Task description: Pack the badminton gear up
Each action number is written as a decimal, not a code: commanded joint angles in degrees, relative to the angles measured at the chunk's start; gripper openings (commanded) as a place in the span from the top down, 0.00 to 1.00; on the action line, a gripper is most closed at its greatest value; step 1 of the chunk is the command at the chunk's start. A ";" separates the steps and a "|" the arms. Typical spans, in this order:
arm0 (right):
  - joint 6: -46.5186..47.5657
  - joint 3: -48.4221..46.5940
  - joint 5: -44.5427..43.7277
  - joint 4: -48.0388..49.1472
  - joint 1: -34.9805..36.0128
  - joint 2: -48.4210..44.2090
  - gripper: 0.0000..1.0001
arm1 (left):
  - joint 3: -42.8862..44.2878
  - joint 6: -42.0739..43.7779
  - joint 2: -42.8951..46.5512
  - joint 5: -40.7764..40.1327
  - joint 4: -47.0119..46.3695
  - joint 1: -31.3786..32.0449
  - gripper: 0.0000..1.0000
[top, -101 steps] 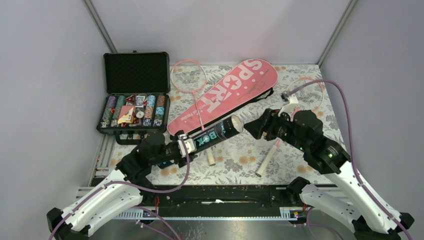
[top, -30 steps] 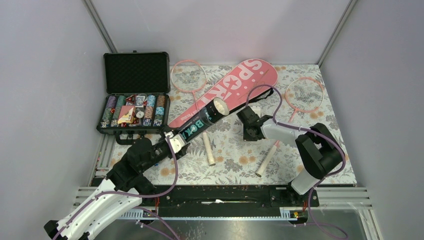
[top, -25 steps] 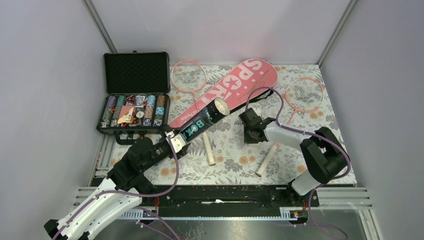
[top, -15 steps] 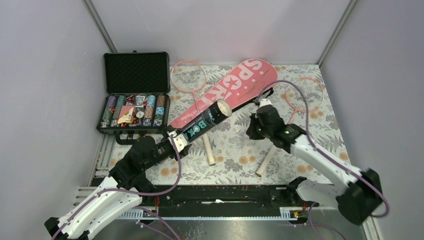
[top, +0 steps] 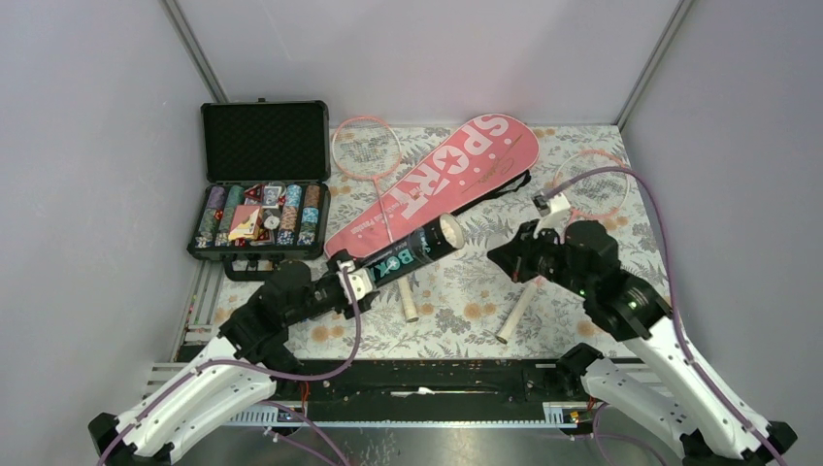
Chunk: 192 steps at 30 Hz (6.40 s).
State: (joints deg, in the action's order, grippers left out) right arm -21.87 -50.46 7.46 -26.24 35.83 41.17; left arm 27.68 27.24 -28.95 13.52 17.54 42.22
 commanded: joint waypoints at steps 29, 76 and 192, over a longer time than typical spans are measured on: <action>-1.50 -2.97 28.01 7.56 -0.07 -5.63 1.00 | 7.03 13.37 -12.43 14.13 -0.40 4.19 0.63; -8.52 2.99 38.67 9.82 -0.09 -7.35 1.00 | 5.20 13.45 -8.43 12.56 -3.41 4.23 0.63; -24.14 13.20 -5.17 1.18 -0.08 -15.51 0.19 | 21.15 -55.65 -44.72 -29.02 11.84 -9.96 0.58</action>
State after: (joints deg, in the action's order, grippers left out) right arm -45.98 -37.34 1.61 -27.53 35.38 25.08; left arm 49.50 -24.77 -73.23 -14.87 31.90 32.47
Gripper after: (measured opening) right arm 0.810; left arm 0.678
